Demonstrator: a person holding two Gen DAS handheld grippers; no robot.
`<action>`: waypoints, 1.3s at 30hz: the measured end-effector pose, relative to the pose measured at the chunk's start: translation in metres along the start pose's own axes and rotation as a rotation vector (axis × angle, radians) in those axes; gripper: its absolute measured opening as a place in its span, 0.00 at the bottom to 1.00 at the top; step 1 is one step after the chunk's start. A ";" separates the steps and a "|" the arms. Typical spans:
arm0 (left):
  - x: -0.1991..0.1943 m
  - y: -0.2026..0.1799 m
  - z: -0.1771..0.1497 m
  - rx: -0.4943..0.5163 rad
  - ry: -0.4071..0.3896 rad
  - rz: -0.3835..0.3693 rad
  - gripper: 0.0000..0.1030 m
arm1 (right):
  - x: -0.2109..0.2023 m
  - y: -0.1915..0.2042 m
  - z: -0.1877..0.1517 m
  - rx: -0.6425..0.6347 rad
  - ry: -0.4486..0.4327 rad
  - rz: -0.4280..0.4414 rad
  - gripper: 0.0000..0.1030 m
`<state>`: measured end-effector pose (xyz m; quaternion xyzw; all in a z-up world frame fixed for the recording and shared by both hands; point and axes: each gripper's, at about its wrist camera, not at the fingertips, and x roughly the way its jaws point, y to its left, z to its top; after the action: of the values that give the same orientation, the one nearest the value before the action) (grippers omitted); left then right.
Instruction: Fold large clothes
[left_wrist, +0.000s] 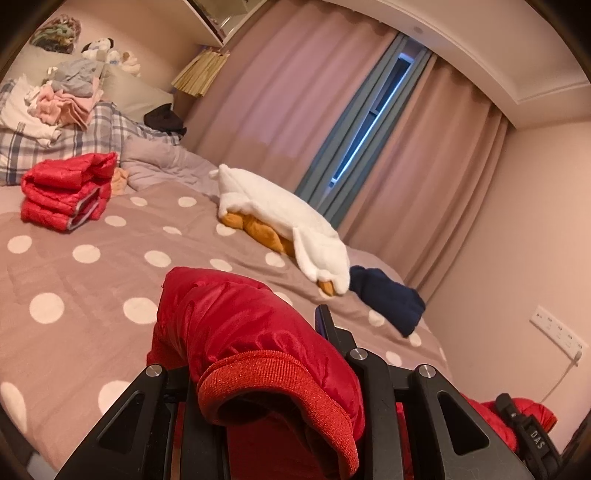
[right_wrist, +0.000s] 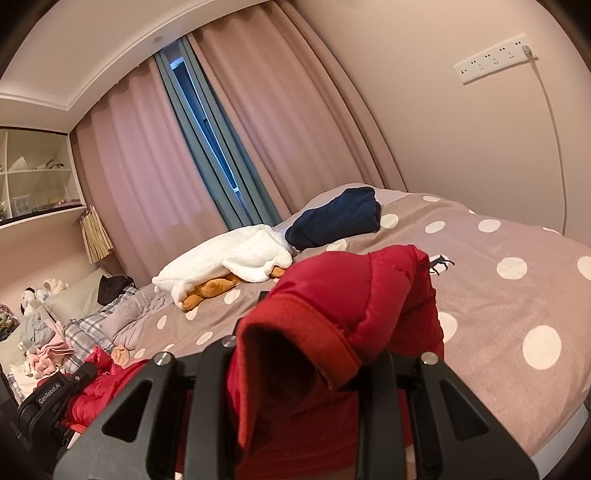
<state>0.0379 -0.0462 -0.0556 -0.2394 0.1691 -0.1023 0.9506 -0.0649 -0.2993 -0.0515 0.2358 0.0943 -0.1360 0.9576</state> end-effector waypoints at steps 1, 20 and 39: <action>0.003 -0.001 0.001 0.001 0.002 0.001 0.23 | 0.003 0.000 0.001 -0.001 0.001 -0.001 0.26; 0.088 0.000 0.011 0.025 0.077 0.089 0.23 | 0.100 0.019 0.010 -0.038 0.066 -0.090 0.26; 0.114 0.004 -0.018 0.098 0.112 0.115 0.23 | 0.125 0.006 -0.018 -0.077 0.145 -0.182 0.26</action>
<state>0.1371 -0.0817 -0.1033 -0.1765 0.2301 -0.0690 0.9545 0.0528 -0.3132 -0.0950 0.1987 0.1892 -0.2013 0.9403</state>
